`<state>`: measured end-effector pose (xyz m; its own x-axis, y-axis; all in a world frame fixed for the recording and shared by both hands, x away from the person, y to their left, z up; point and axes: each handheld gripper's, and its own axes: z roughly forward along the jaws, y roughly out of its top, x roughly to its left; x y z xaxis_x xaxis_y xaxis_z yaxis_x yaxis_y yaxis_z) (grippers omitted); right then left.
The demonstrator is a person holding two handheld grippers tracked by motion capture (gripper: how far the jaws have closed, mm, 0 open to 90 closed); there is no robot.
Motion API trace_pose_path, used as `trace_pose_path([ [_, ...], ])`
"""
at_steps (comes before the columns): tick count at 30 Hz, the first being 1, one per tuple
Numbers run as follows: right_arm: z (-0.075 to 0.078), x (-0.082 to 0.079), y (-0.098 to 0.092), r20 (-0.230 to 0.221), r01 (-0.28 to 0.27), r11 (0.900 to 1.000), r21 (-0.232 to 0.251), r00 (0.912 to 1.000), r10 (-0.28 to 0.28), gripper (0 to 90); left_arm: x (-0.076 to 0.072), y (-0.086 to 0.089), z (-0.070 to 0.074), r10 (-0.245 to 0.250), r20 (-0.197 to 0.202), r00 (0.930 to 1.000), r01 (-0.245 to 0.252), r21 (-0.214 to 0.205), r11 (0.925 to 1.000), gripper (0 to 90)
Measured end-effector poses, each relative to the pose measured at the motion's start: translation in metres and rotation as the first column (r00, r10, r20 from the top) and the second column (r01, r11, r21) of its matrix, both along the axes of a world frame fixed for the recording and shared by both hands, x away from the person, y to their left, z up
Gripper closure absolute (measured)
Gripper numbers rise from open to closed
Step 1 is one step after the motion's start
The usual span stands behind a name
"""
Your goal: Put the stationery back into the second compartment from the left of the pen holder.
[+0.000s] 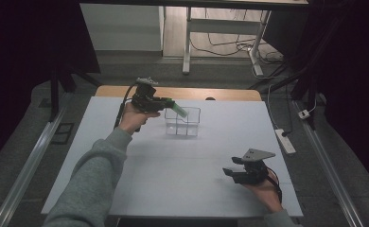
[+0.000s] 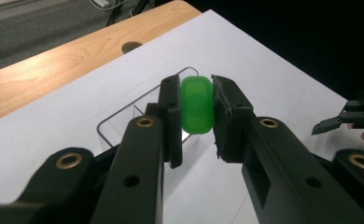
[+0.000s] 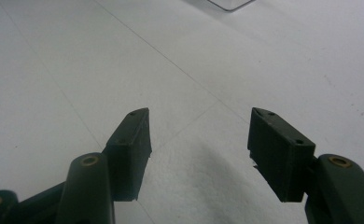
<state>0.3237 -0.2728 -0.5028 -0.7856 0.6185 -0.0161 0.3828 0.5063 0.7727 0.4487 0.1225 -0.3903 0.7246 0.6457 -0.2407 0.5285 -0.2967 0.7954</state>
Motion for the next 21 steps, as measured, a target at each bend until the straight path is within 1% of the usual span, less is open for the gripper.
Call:
trace_pose_path([
  [4, 0.0, 0.0, 0.0, -0.001, 0.0, 1.0, -0.001, 1.0, 0.0, 39.4, 0.004, -0.004, -0.006, 0.001, -0.014, 0.9999, -0.001, -0.005, 1.0, 72.9],
  [5, 0.0, 0.0, 0.0, -0.001, 0.001, 1.0, -0.004, 1.0, -0.001, 39.2, 0.004, -0.006, -0.007, 0.006, -0.019, 0.9998, -0.006, -0.002, 1.0, 65.2],
  [6, 0.0, 0.0, 0.0, -0.002, 0.0, 1.0, -0.006, 1.0, 0.0, 39.1, 0.003, -0.008, -0.007, 0.013, -0.011, 0.9999, -0.013, 0.009, 0.9999, 52.0],
  [7, 0.0, 0.0, 0.0, -0.002, 0.001, 1.0, -0.007, 1.0, -0.001, 39.1, 0.001, -0.008, -0.007, 0.016, -0.001, 0.9999, -0.016, 0.011, 0.9998, 44.0],
  [8, 0.0, 0.0, 0.0, -0.001, 0.001, 1.0, -0.007, 1.0, -0.001, 39.1, -0.001, -0.007, -0.007, 0.012, 0.007, 0.9999, -0.012, 0.007, 0.9999, 41.3],
  [10, 0.0, 0.0, -0.001, 0.0, 0.0, 1.0, -0.006, 1.0, 0.0, 39.1, -0.007, -0.003, -0.007, 0.0, 0.029, 0.9996, 0.0, 0.006, 1.0, 38.5],
  [13, -0.001, 0.001, -0.003, 0.001, 0.006, 1.0, -0.001, 1.0, -0.006, 39.1, -0.019, 0.005, -0.01, -0.007, 0.05, 0.9987, 0.007, 0.014, 0.9999, 37.1],
  [15, 0.0, 0.001, -0.005, 0.002, 0.014, 0.9999, -0.002, 0.9999, -0.014, 39.0, -0.028, 0.012, -0.015, -0.005, 0.064, 0.9979, 0.002, 0.033, 0.9994, 36.8],
  [18, 0.0, 0.001, -0.007, 0.007, 0.02, 0.9998, -0.003, 0.9998, -0.02, 39.0, -0.043, 0.023, -0.023, 0.003, 0.077, 0.997, -0.006, 0.038, 0.9993, 36.5],
  [21, 0.0, 0.001, -0.009, 0.006, 0.027, 0.9996, 0.002, 0.9996, -0.027, 38.8, -0.06, 0.035, -0.032, -0.001, 0.087, 0.9962, -0.004, 0.057, 0.9984, 36.5],
])
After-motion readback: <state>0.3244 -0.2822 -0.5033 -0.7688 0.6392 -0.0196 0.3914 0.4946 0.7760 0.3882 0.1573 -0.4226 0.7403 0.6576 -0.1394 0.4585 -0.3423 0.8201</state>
